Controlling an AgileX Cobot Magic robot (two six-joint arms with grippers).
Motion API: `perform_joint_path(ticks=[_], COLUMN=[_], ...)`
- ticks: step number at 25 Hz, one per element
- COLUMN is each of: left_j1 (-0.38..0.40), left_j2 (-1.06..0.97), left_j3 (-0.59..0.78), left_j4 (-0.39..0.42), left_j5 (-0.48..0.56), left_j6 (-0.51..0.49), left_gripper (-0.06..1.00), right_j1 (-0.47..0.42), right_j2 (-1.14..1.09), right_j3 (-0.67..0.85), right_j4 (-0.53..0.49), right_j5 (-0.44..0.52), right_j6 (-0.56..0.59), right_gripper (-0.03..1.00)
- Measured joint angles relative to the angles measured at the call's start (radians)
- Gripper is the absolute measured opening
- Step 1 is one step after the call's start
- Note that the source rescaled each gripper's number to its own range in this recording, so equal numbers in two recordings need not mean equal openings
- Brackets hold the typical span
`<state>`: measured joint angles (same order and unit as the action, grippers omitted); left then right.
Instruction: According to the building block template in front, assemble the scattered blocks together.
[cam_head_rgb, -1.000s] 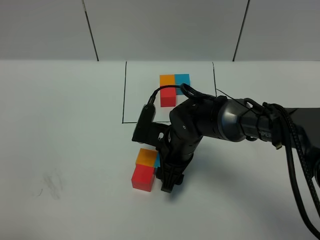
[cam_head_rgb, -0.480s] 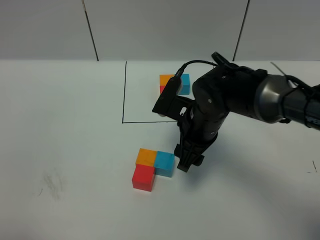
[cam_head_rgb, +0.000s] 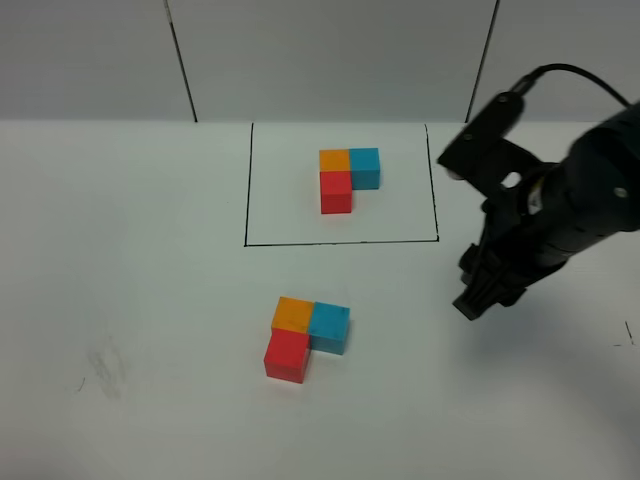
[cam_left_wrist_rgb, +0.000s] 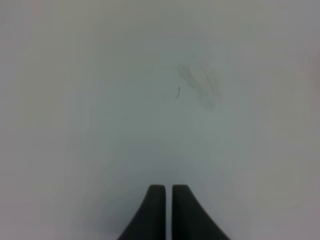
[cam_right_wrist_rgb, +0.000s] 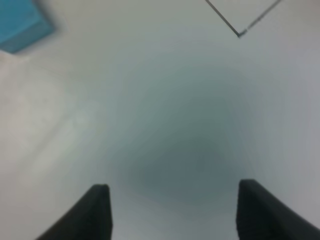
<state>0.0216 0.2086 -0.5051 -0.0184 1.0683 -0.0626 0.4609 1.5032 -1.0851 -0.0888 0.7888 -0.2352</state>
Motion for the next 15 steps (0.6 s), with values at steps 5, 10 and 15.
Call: perform_joint_path(ticks=[5,10,15], left_j1=[0.000,0.000,0.000], left_j2=[0.000,0.000,0.000], left_j3=[0.000,0.000,0.000], left_j4=[0.000,0.000,0.000], left_j5=[0.000,0.000,0.000], left_j6=[-0.001,-0.001,-0.001], left_gripper=[0.01,0.01,0.01], right_j1=[-0.091,-0.211,-0.311], right_j2=[-0.247,-0.501,-0.782], right_j3=[0.161,0.288,0.375], right_j4=[-0.001,0.000,0.000], right_j5=[-0.002,0.000,0.050], right_j6=[0.029,0.075,0.107], right_gripper=[0.63,0.38,0.08])
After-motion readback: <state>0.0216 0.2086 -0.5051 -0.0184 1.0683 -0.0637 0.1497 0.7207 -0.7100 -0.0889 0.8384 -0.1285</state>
